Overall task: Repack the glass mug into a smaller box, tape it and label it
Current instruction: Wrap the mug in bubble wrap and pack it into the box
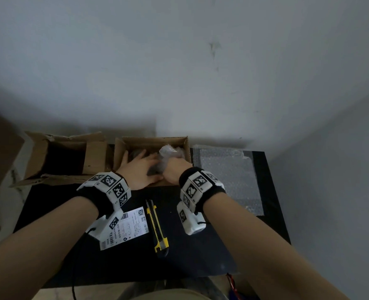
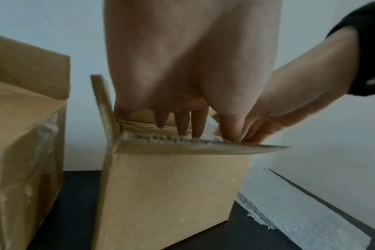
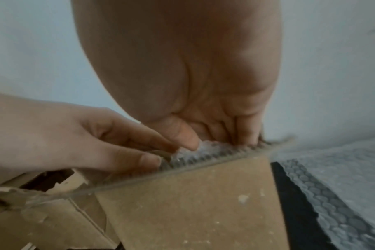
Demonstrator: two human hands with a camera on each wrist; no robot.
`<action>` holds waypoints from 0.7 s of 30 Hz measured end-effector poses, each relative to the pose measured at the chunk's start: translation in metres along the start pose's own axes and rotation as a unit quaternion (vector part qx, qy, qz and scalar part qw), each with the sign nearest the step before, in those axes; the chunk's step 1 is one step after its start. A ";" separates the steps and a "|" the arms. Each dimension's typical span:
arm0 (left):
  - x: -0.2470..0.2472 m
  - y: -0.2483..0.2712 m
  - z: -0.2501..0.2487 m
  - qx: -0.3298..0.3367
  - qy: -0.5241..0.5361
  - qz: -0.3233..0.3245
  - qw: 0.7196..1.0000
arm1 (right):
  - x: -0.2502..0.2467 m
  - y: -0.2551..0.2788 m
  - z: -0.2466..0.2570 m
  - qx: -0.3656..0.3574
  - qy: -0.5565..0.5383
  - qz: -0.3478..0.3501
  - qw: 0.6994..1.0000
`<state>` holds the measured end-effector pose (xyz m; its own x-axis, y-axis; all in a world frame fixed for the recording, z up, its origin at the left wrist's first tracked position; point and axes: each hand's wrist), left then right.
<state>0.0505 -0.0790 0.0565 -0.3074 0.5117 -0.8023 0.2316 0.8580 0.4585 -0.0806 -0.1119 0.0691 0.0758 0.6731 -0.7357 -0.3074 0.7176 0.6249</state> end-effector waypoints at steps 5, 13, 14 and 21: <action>0.001 -0.003 -0.011 0.004 0.017 -0.010 1.000 | 0.008 0.026 -0.039 -0.066 0.034 -0.219 0.973; 0.005 -0.013 -0.031 0.030 0.082 0.026 0.996 | 0.019 0.021 -0.066 -0.072 -0.084 -0.275 0.955; 0.005 -0.015 -0.033 0.029 0.083 0.036 0.996 | 0.019 0.021 -0.066 -0.081 -0.088 -0.273 0.954; 0.016 -0.024 -0.028 -0.020 -0.006 0.054 0.998 | 0.019 0.018 -0.062 -0.179 -0.050 -0.354 0.917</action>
<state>0.0146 -0.0900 0.0432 -0.2714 0.6003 -0.7523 0.2249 0.7996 0.5569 -0.1438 -0.0972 0.0502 0.4576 0.0867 -0.8849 -0.4378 0.8882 -0.1393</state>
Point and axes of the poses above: each hand's wrist, its own y-axis away from the middle knuckle, its own x-axis out of the palm, z = x × y, and after that the axes turned 1 degree about y, right-handed
